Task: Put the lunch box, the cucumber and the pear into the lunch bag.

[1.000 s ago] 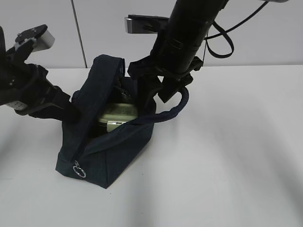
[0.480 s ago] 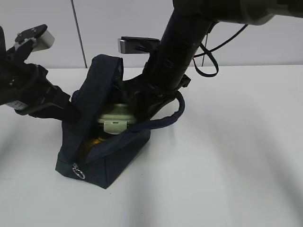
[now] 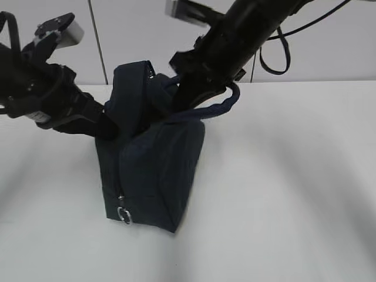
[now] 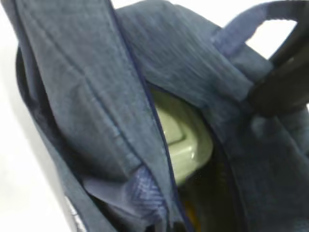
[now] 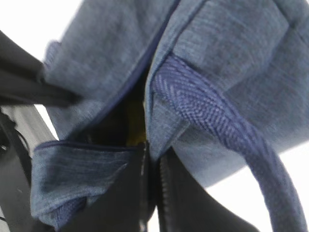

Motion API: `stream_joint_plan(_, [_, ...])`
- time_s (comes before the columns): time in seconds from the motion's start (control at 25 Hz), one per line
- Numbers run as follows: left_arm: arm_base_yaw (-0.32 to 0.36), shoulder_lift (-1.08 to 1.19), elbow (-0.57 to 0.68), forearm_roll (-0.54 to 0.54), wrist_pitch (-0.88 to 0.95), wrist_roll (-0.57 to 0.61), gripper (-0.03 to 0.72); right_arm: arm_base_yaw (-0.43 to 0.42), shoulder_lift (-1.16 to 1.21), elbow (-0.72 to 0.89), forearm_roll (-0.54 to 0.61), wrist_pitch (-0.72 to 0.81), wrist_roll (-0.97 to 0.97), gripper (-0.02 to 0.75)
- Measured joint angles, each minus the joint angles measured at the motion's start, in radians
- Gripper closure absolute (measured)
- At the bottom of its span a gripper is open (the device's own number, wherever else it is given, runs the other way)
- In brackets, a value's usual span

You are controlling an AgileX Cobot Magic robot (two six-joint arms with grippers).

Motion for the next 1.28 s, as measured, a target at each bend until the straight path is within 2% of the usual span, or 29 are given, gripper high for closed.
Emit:
stream_joint_plan(0.08, [-0.025, 0.021, -0.031, -0.001, -0.007, -0.018, 0.704, -0.046, -0.004, 0.0, 0.057, 0.008, -0.02, 0.73])
stream_joint_plan(0.28, [-0.045, 0.112, -0.113, -0.004, -0.009, -0.047, 0.704, -0.104, -0.006, 0.0, 0.059, 0.008, -0.033, 0.73])
stream_joint_plan(0.56, [-0.057, 0.205, -0.23, 0.001, 0.023, -0.07, 0.704, -0.138, -0.006, 0.0, 0.013, 0.005, -0.033, 0.73])
stream_joint_plan(0.76, [-0.057, 0.227, -0.247, 0.006, 0.025, -0.078, 0.704, -0.146, -0.012, 0.054, 0.0, -0.002, -0.031, 0.73])
stream_joint_plan(0.92, [-0.057, 0.229, -0.248, 0.006, 0.031, -0.079, 0.692, -0.148, -0.014, 0.109, 0.043, -0.008, -0.059, 0.722])
stream_joint_plan(1.0, [-0.057, 0.229, -0.248, 0.006, 0.031, -0.079, 0.636, -0.148, -0.014, 0.114, 0.076, -0.008, -0.085, 0.666])
stream_joint_plan(1.12, [-0.057, 0.229, -0.248, 0.006, 0.031, -0.079, 0.48, -0.148, -0.014, 0.115, 0.132, -0.008, -0.111, 0.476])
stream_joint_plan(1.2, [-0.057, 0.229, -0.248, 0.006, 0.031, -0.079, 0.408, -0.148, -0.016, 0.115, 0.147, -0.008, -0.118, 0.352])
stream_joint_plan(1.28, [-0.057, 0.229, -0.248, 0.005, 0.036, -0.079, 0.368, -0.148, -0.016, 0.115, 0.147, -0.008, -0.122, 0.294])
